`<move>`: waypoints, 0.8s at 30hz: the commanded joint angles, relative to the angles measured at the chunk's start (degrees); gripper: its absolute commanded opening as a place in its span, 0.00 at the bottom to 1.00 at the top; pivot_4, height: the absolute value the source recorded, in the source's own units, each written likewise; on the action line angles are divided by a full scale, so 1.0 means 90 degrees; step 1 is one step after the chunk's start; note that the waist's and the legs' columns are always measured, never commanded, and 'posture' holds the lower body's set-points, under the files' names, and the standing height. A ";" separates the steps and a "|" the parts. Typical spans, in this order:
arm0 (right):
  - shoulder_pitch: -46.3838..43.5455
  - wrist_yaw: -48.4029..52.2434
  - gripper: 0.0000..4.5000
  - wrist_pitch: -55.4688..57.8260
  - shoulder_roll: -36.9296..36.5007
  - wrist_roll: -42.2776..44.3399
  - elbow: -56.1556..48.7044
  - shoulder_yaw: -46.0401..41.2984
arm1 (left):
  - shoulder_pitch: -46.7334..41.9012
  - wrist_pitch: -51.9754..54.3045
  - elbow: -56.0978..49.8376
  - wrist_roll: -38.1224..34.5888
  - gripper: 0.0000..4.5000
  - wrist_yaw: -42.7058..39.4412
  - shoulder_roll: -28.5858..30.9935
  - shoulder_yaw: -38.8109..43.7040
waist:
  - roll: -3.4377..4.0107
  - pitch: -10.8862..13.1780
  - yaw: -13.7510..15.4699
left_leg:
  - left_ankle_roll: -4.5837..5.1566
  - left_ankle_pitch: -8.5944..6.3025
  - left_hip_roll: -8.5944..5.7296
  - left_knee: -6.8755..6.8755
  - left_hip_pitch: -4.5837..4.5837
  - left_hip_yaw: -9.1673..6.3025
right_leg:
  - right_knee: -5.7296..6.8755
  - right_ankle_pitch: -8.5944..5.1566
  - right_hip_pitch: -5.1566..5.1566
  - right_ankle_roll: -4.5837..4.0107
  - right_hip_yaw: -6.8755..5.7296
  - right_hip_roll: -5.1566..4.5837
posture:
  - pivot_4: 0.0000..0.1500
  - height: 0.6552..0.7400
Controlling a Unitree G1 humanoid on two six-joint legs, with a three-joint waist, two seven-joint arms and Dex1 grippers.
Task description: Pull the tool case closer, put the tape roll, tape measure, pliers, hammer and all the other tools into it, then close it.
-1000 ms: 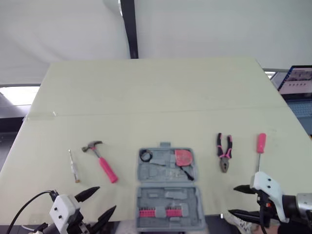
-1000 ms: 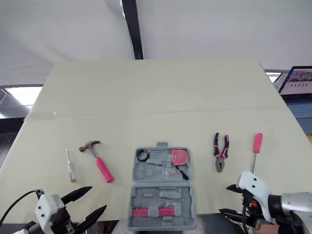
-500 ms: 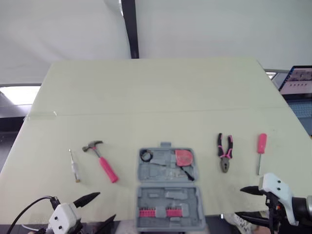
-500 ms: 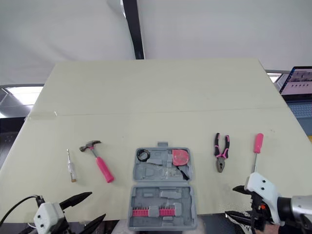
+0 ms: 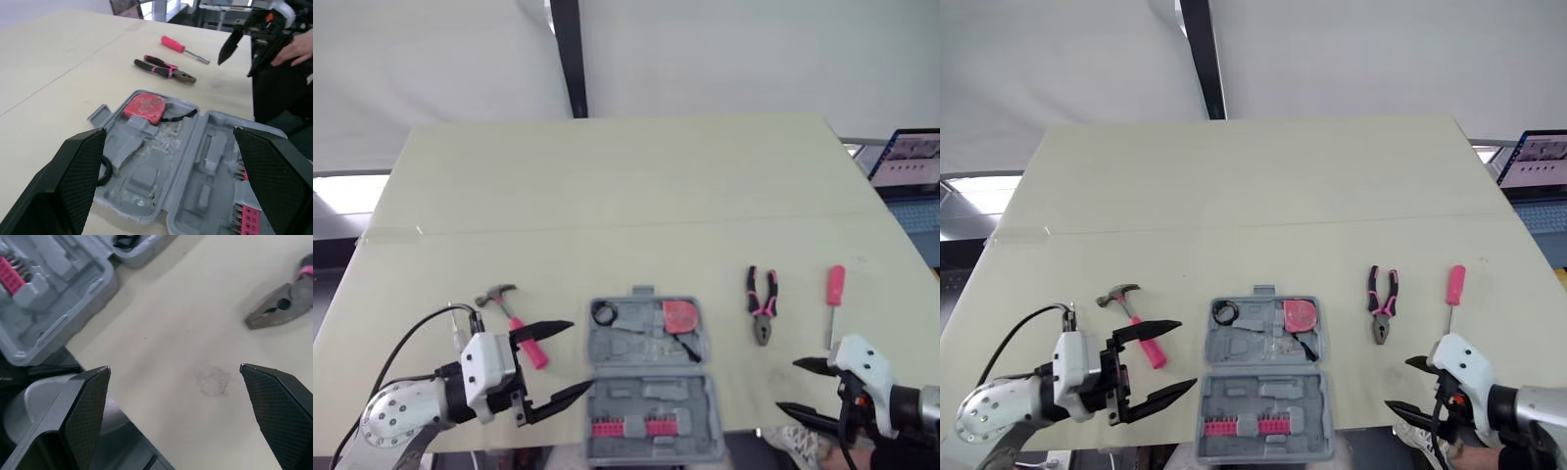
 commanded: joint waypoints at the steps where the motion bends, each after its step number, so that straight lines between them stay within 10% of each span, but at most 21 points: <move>1: -0.0025 -0.0655 0.99 0.0065 0.0283 -0.0162 -0.0283 -0.0353 | -0.0276 -0.0003 0.0269 -0.0020 1.00 -0.0226 0.0060 -0.0214 | 0.0003 -0.0002 0.0011 | 0.0000 0.0000 0.0000 0.0001 0.0001 0.0000 | 0.0001 0.0000 0.0001 0.0000 0.0000 0.0000 | 1.00 1.00; 24: -0.2886 -0.5343 0.99 0.4334 0.3777 -0.0204 -0.0979 0.0417 | -0.0692 -0.0175 0.0595 0.0483 1.00 0.0015 -0.0222 -0.0836 | 0.0053 -0.0016 -0.0006 | -0.0007 0.0003 -0.0002 -0.0003 -0.0005 0.0007 | 0.0029 0.0000 -0.0032 0.0000 0.0025 0.0003 | 1.00 1.00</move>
